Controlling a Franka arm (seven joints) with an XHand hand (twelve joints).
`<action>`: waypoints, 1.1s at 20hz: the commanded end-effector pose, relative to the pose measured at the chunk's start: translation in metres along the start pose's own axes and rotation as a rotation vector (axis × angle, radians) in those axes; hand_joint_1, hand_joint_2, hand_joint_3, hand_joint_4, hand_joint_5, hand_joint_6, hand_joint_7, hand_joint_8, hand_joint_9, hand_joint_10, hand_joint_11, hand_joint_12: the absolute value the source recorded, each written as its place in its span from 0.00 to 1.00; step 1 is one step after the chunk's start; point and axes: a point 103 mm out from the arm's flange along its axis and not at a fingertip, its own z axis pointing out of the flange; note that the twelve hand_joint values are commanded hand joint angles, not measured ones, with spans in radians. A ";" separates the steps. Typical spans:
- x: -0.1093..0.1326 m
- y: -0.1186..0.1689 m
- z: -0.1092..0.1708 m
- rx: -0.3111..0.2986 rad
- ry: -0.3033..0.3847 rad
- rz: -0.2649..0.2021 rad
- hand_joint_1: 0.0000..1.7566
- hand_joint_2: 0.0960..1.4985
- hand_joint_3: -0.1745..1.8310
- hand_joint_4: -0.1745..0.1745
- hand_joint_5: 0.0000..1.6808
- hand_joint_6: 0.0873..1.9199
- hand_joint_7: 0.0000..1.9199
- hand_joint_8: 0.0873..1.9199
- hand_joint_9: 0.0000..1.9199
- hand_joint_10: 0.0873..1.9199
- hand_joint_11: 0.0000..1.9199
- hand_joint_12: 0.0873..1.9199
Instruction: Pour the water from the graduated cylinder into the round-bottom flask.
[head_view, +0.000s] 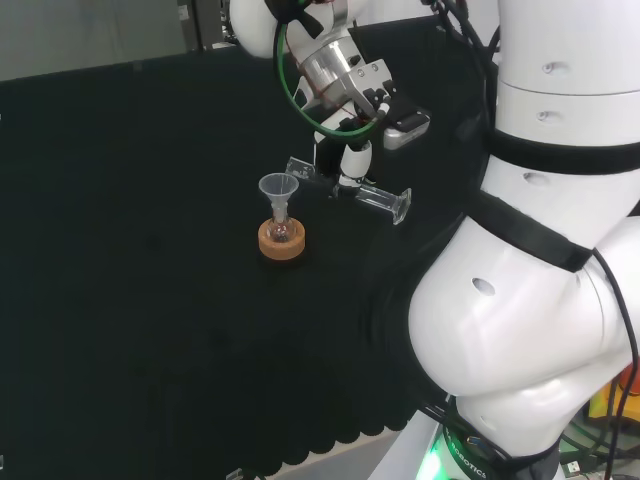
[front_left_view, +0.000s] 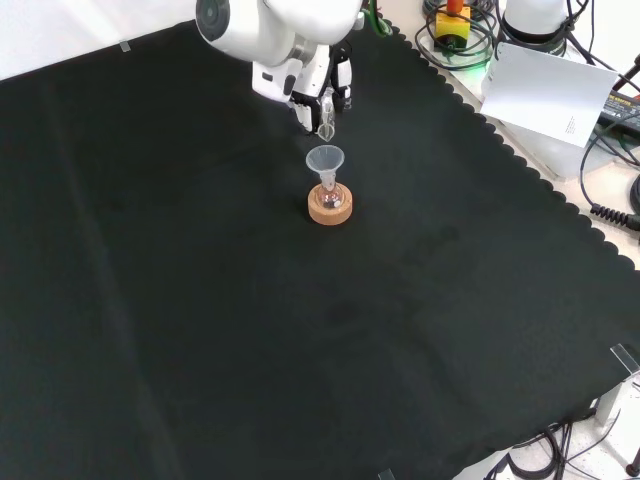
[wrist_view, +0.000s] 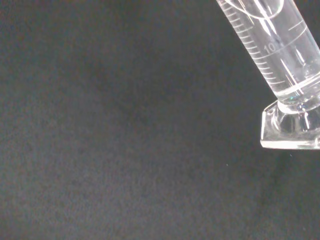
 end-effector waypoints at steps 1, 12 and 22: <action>0.002 0.000 -0.005 0.055 -0.035 0.032 0.71 0.75 0.09 0.00 0.54 0.55 0.49 0.55 0.72 0.03 0.58 0.41; 0.009 -0.003 -0.015 0.108 -0.060 0.061 0.71 0.75 0.09 0.00 0.54 0.55 0.49 0.55 0.72 0.03 0.58 0.41; 0.013 -0.002 -0.021 0.176 -0.078 0.092 0.71 0.75 0.09 0.00 0.54 0.55 0.49 0.55 0.72 0.03 0.58 0.41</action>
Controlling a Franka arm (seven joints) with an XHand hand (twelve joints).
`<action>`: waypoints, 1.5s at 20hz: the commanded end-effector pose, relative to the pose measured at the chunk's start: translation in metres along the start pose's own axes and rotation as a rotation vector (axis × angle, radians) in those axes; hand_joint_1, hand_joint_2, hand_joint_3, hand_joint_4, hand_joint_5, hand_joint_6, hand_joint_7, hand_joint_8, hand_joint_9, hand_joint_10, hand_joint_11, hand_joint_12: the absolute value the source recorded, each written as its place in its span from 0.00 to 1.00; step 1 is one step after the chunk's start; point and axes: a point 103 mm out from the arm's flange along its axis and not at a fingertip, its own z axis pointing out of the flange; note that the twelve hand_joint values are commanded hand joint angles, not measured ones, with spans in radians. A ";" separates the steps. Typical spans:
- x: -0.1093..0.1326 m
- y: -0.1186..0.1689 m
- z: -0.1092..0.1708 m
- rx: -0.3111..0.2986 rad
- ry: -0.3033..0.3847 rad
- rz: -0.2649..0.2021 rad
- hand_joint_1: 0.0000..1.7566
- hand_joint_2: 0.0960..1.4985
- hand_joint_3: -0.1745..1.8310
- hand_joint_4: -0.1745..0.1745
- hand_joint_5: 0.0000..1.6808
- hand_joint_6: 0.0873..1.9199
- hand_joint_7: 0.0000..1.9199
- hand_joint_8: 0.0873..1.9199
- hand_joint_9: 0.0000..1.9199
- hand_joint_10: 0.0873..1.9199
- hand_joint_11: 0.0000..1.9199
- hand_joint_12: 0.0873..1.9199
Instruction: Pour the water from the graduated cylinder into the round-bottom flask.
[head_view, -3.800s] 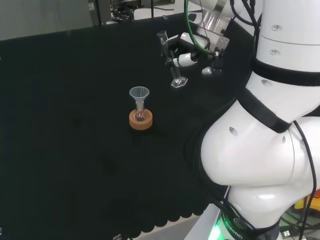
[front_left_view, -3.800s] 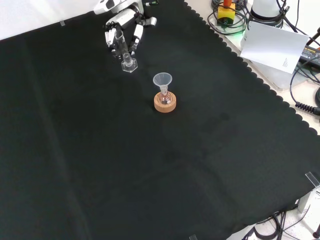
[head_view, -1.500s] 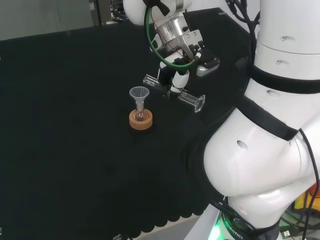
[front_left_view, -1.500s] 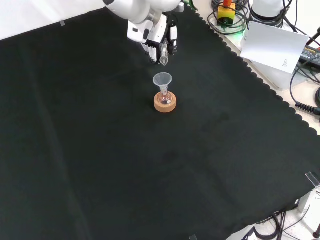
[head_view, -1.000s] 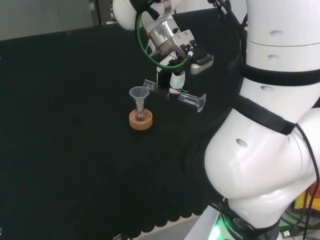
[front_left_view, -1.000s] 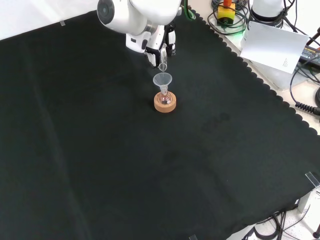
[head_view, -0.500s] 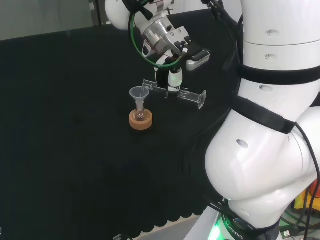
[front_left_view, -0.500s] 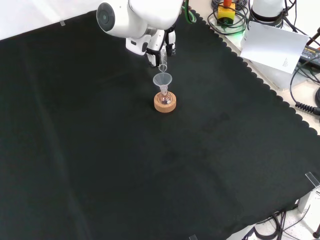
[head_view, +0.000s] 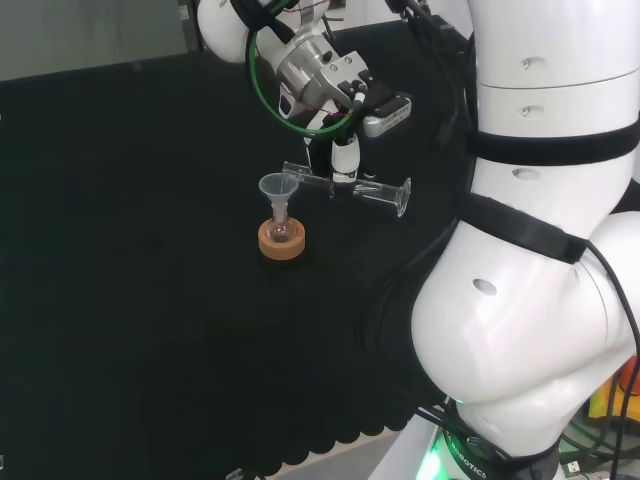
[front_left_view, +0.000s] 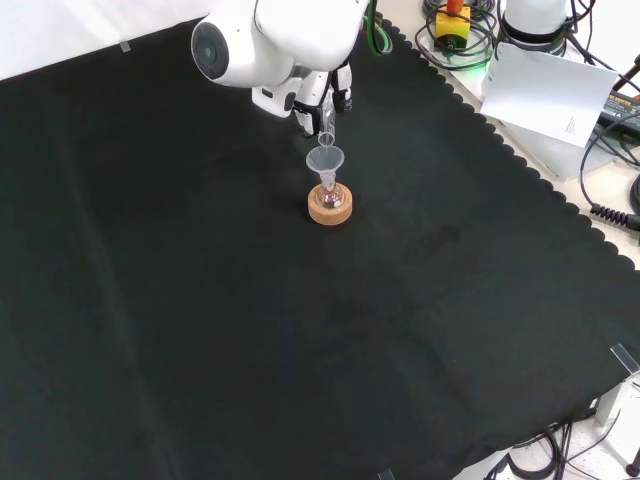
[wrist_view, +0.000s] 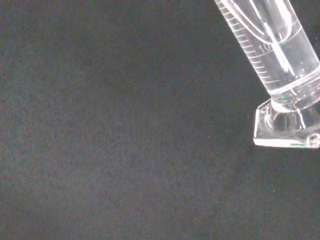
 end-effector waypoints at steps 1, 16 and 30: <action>0.002 -0.001 -0.003 0.035 -0.012 0.021 0.71 0.75 0.09 0.00 0.54 0.55 0.49 0.55 0.72 0.03 0.58 0.41; 0.003 -0.004 -0.007 0.139 -0.021 0.063 0.71 0.75 0.09 0.00 0.54 0.55 0.49 0.55 0.72 0.02 0.59 0.41; 0.000 -0.006 -0.012 0.195 -0.019 0.089 0.71 0.75 0.09 0.00 0.54 0.55 0.49 0.55 0.73 0.02 0.59 0.40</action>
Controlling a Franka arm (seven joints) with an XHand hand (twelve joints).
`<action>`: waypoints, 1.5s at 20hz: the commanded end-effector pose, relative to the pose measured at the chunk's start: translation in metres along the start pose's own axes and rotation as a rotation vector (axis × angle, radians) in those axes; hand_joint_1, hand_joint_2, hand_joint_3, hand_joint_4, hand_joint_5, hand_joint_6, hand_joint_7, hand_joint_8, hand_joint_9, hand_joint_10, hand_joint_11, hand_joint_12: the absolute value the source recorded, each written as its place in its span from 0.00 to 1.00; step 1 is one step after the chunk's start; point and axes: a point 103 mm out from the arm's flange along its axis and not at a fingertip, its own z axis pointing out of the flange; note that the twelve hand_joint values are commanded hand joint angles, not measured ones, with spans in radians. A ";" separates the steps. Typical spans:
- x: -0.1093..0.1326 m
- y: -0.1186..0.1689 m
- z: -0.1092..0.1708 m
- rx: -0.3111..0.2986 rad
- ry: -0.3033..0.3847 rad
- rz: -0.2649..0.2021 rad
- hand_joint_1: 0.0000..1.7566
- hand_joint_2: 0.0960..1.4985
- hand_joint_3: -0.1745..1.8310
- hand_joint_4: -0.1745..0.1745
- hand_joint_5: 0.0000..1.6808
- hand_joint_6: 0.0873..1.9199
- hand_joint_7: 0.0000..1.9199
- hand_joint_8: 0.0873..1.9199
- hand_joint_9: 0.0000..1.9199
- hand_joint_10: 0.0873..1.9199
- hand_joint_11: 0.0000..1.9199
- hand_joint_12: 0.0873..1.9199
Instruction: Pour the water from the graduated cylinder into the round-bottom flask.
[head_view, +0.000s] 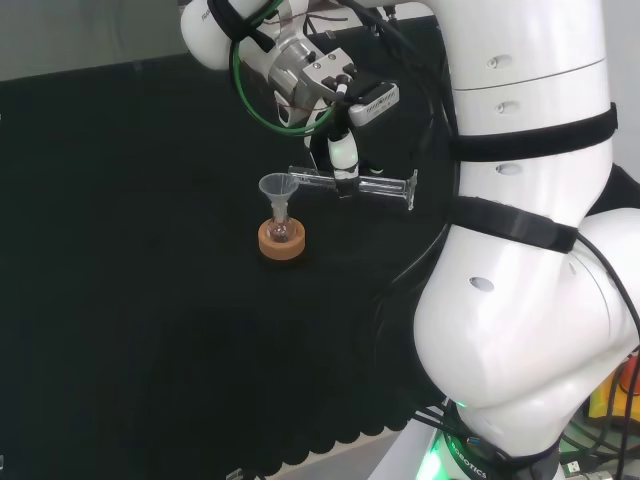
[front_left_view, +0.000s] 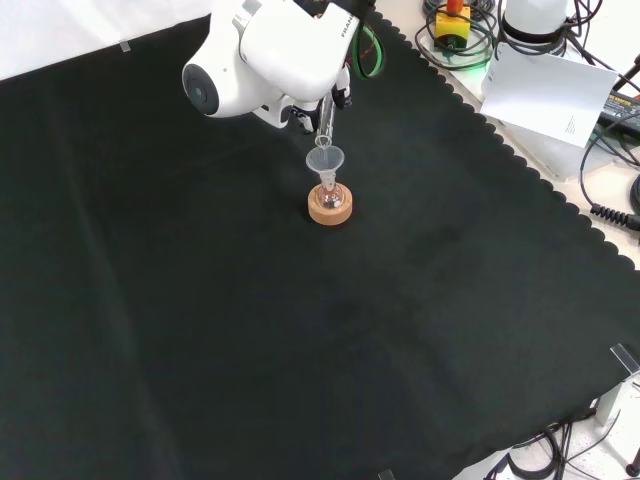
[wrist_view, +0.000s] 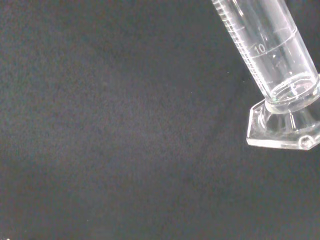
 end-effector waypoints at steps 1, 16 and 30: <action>-0.002 -0.002 0.000 0.009 0.000 0.006 0.71 0.75 0.09 0.00 0.54 0.55 0.49 0.55 0.73 0.02 0.59 0.40; -0.001 -0.006 -0.004 0.031 -0.016 0.025 0.71 0.75 0.09 0.00 0.54 0.55 0.49 0.55 0.73 0.01 0.59 0.40; 0.016 -0.011 -0.016 0.057 -0.047 0.051 0.71 0.75 0.09 0.00 0.53 0.56 0.49 0.55 0.73 0.01 0.59 0.40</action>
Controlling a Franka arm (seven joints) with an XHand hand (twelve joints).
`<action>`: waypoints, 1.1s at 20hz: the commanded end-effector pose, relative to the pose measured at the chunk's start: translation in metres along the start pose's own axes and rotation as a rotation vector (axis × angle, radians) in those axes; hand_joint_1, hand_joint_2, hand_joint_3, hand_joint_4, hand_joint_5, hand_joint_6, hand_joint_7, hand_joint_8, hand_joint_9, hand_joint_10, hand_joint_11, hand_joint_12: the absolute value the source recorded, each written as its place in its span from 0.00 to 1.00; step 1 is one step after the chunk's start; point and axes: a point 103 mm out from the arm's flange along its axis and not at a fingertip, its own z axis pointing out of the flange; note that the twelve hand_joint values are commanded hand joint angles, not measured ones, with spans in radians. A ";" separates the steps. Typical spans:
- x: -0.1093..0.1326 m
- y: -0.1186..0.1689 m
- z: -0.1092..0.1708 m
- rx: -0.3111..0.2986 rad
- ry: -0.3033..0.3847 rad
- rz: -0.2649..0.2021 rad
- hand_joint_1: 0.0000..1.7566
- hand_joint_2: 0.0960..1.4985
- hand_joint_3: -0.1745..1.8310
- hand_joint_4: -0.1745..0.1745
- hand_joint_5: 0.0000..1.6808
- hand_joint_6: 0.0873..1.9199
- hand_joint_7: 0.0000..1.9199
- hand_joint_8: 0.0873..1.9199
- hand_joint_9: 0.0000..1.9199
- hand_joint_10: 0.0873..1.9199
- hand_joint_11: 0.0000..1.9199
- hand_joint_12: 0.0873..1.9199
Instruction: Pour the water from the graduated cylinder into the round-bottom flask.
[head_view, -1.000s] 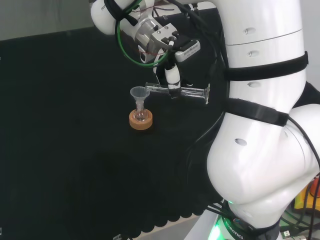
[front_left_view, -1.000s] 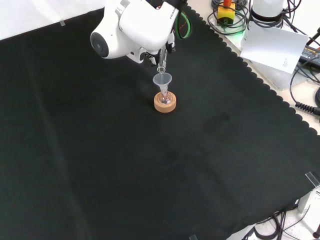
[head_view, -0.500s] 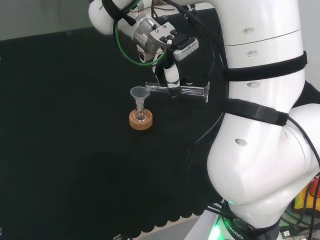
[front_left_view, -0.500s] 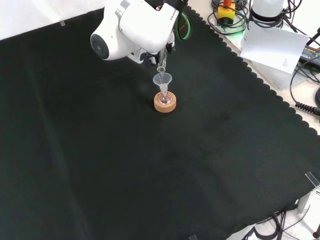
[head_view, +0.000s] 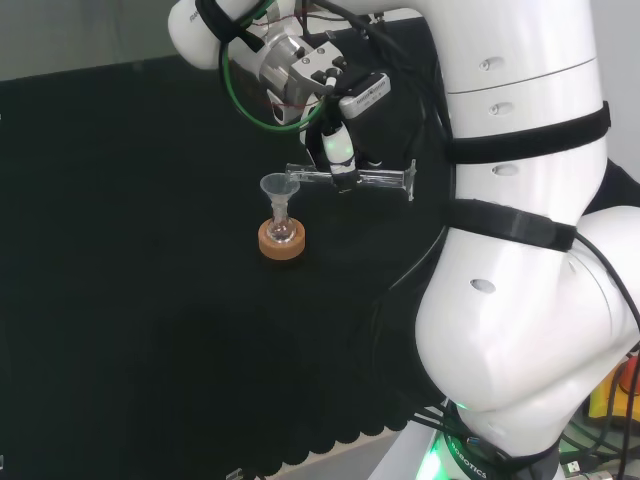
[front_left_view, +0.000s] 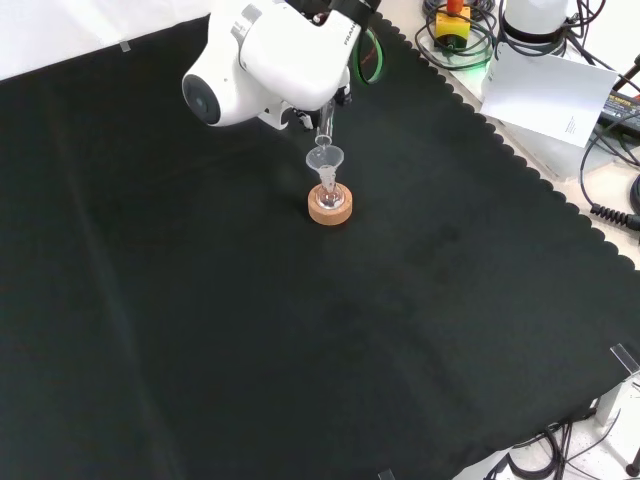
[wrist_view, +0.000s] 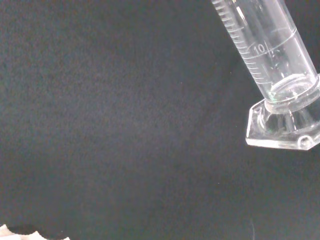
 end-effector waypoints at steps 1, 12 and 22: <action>0.011 -0.002 -0.005 0.009 -0.015 0.008 0.71 0.75 0.09 0.00 0.53 0.56 0.49 0.55 0.73 0.01 0.59 0.40; 0.009 -0.009 -0.004 0.014 -0.041 0.032 0.71 0.75 0.09 0.00 0.53 0.56 0.49 0.56 0.73 0.01 0.59 0.40; 0.009 -0.011 -0.004 0.012 -0.043 0.033 0.71 0.75 0.09 0.00 0.53 0.56 0.49 0.56 0.73 0.00 0.59 0.40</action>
